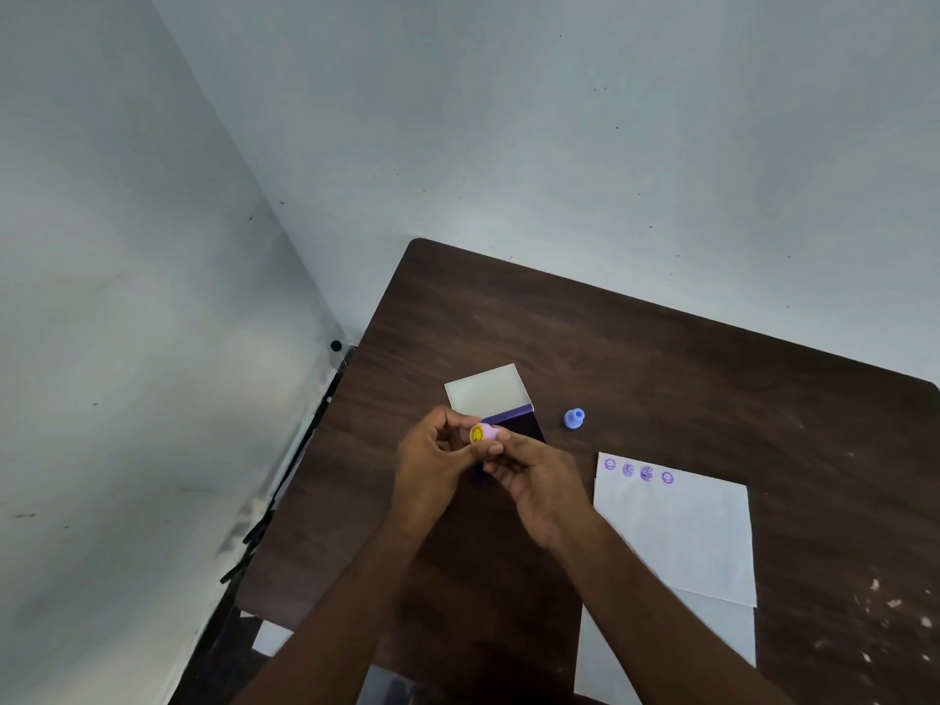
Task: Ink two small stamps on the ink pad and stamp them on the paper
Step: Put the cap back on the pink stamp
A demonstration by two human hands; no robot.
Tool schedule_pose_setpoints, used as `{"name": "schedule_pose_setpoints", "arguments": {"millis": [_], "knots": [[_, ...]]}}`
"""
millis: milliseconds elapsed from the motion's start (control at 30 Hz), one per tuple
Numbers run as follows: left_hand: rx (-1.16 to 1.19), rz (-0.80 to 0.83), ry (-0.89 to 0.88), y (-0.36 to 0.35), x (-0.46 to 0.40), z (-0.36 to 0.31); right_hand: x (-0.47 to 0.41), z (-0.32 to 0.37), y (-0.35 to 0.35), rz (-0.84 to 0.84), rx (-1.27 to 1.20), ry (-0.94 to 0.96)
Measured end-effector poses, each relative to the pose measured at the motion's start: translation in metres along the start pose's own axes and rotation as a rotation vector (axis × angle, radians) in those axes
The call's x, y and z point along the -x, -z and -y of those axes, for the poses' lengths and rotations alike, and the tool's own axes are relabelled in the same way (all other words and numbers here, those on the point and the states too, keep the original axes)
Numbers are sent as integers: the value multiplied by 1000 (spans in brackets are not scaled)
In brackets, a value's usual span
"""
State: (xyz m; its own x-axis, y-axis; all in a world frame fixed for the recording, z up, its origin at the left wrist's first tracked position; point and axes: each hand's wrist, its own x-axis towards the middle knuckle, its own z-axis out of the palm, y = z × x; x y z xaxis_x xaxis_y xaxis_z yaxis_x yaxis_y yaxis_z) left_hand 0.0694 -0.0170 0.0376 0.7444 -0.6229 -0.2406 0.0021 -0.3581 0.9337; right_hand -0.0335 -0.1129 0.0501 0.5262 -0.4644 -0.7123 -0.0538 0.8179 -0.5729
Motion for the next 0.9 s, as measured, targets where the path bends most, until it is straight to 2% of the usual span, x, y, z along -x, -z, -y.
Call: {"name": "schedule_pose_setpoints", "arguments": {"millis": [167, 367, 600, 800, 900], "knots": [[75, 3, -8, -2, 0, 1, -2, 1, 2, 19, 22, 23], [72, 31, -38, 4, -5, -1, -3, 3, 3, 40, 20, 4], [19, 66, 10, 2, -8, 0, -5, 2, 9, 61, -39, 22], [-21, 72, 35, -19, -6, 4, -11, 12, 41, -129, -39, 95], [-59, 130, 87, -38, -6, 2, -13, 20, 63, -293, 139, 179]]}}
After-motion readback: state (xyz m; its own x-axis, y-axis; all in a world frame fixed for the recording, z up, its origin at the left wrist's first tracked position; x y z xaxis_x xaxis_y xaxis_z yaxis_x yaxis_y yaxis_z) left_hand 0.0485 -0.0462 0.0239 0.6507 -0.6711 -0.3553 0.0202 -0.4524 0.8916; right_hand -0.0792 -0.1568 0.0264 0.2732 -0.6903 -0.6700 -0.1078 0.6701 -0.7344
